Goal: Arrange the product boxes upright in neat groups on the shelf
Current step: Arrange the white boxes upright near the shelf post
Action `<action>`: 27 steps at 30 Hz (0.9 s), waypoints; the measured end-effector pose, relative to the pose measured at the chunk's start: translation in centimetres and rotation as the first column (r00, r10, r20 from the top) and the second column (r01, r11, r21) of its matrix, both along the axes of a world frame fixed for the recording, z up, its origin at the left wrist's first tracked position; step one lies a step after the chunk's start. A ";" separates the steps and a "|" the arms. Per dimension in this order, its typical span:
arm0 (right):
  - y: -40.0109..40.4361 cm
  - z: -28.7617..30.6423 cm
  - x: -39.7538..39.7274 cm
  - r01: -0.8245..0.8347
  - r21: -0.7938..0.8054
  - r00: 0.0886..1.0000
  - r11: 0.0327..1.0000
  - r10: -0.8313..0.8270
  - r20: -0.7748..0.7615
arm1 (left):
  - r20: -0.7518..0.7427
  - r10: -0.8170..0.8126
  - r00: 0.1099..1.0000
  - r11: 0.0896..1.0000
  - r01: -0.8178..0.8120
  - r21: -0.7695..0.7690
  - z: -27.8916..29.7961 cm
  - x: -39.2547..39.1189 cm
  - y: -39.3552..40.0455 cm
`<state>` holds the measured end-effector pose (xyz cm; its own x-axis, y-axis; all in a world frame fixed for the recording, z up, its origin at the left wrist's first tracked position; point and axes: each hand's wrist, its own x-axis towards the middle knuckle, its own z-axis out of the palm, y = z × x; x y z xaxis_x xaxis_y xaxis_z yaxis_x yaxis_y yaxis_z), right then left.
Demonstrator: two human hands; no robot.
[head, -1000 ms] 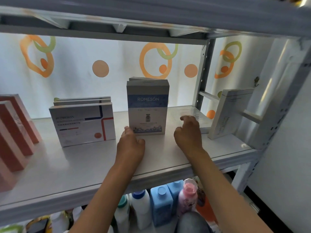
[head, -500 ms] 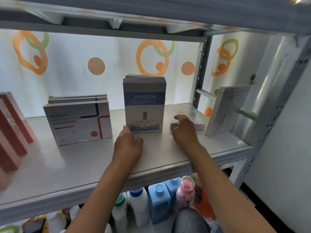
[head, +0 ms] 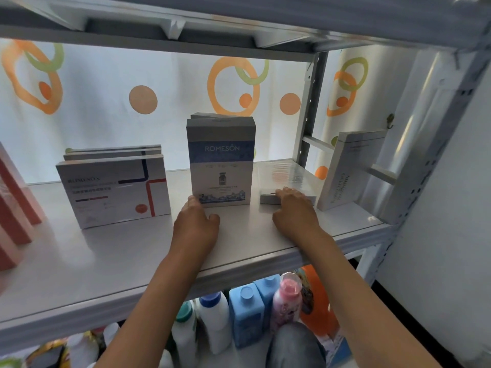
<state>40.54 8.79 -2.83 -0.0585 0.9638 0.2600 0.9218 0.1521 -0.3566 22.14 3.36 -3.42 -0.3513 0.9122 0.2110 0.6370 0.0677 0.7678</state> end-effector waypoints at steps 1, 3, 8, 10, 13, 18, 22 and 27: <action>-0.2 -0.1 0.1 -0.005 0.009 1.000 1.000 0.005 0.016 | 0.001 -0.001 1.000 1.000 0.001 0.002 0.0 0.0 0.0; -0.7 -0.3 0.1 -0.019 0.030 0.999 0.999 0.018 0.035 | 0.004 -0.004 1.000 1.000 0.004 0.011 0.1 0.1 -0.2; -2.3 -0.8 0.6 -0.051 0.080 0.998 0.995 0.049 0.029 | 0.068 0.058 0.996 0.995 -0.063 0.074 0.5 -0.3 -0.6; -3.1 -0.9 0.9 -0.051 0.102 0.999 0.993 0.050 0.021 | 0.100 0.065 0.993 0.991 -0.076 0.114 0.7 -0.3 -1.1; -4.2 -0.9 1.4 -0.053 0.124 0.999 0.991 0.053 0.001 | 0.120 -0.011 0.993 0.989 -0.007 0.148 0.7 0.8 -2.3; -6.3 -1.2 2.1 -0.056 0.176 0.998 0.983 0.056 0.003 | -0.004 -0.207 0.978 0.970 0.206 0.131 -0.1 3.6 -3.0; -8.2 -1.4 2.7 -0.076 0.198 0.984 0.977 0.106 -0.144 | -0.061 -0.330 0.942 0.934 0.335 0.127 -0.7 5.7 -3.2; -8.7 -1.2 3.9 0.105 0.284 0.934 0.953 0.003 -0.356 | -0.205 -0.412 0.888 0.896 0.435 0.086 -1.0 6.6 -2.5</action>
